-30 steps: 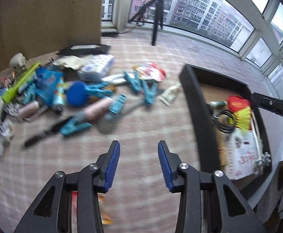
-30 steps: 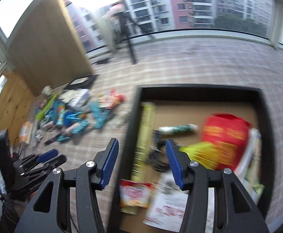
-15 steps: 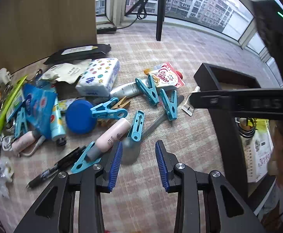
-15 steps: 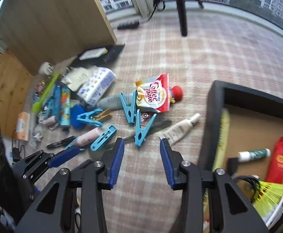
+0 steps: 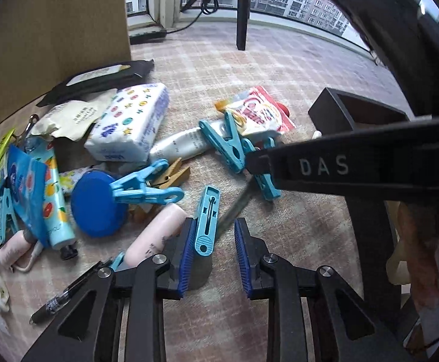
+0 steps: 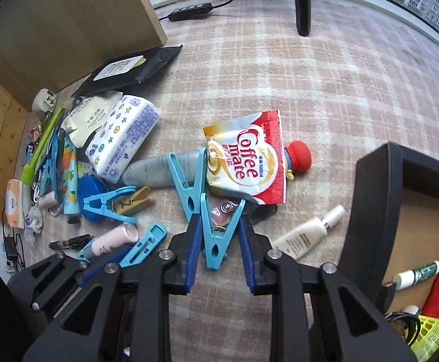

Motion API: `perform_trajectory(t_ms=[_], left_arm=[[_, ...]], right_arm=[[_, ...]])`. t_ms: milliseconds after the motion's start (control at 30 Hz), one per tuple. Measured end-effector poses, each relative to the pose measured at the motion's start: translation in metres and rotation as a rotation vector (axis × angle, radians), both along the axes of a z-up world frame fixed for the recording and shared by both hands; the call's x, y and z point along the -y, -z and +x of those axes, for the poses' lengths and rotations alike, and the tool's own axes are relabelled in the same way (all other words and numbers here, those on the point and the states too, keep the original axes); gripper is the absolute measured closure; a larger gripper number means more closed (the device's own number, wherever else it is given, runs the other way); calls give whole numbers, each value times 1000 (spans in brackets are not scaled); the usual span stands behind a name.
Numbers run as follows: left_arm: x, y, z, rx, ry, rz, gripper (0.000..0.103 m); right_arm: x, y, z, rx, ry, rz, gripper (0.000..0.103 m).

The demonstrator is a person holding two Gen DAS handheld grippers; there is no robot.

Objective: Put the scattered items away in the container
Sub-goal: 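Grasp a blue clothespin with the left gripper while the right gripper grasps another blue clothespin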

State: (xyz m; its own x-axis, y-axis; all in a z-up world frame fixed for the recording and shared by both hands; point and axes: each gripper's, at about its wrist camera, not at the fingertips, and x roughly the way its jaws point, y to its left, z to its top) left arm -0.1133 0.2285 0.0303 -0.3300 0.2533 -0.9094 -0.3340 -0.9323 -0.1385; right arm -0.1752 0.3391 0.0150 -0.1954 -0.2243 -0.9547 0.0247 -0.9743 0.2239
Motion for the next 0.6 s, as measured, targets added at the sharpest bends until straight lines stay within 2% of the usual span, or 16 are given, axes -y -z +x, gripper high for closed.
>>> perform_trajectory(t_ms=[133,367,600], left_arm=[[4,1,-2,5,-19,11,91],[15,-2,4,16,-52,58,91],[26,-30,17,-25,-75,128,91]], right_arm=[[1,0,2,-11,-5,7,79],[-7,-5,14,-13,16,-53,79],[-21,-31,33,-57,31,-108,79]])
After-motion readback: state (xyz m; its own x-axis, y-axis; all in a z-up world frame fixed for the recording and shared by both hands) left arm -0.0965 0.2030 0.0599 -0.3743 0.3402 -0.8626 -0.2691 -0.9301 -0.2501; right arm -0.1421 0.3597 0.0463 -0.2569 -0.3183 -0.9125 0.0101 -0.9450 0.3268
